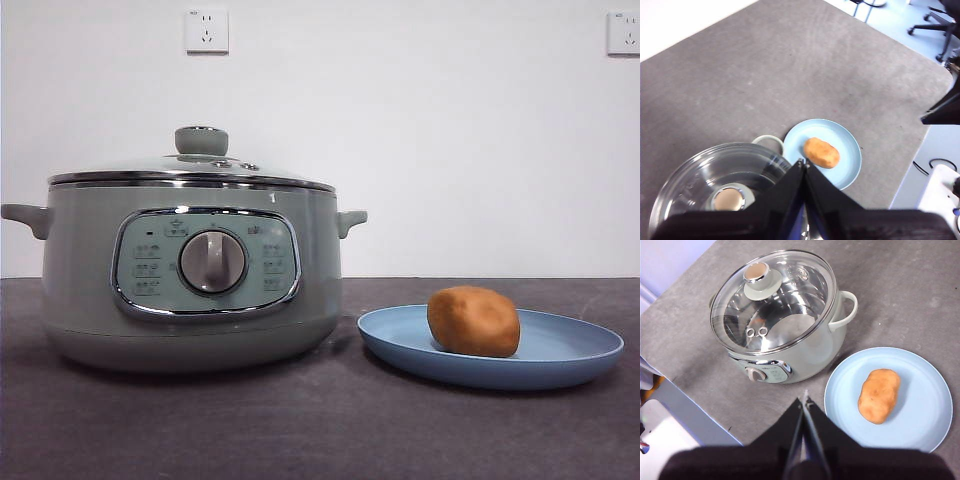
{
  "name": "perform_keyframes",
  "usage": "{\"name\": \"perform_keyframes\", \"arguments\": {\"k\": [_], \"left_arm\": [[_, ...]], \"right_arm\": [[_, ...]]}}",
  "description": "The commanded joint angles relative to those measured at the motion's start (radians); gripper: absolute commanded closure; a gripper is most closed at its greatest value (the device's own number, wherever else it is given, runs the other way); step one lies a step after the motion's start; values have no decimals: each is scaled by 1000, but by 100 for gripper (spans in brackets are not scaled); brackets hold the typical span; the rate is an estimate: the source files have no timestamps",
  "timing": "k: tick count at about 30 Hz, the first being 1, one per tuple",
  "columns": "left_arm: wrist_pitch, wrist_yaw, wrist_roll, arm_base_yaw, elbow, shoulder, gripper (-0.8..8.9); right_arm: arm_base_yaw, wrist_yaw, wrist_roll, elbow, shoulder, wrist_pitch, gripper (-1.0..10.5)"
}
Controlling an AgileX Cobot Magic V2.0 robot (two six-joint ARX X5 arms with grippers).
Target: Take the potato out from the steamer,put the potato on the plate,close the lid
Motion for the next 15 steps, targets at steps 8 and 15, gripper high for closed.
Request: {"name": "perform_keyframes", "arguments": {"k": [8,15], "left_arm": [[293,8,27,-13,-254,-140,817],[777,8,-48,-45,-874,-423,817]], "right_arm": [[1,3,6,2,-3,3,963],[1,3,6,2,-3,3,963]]}}
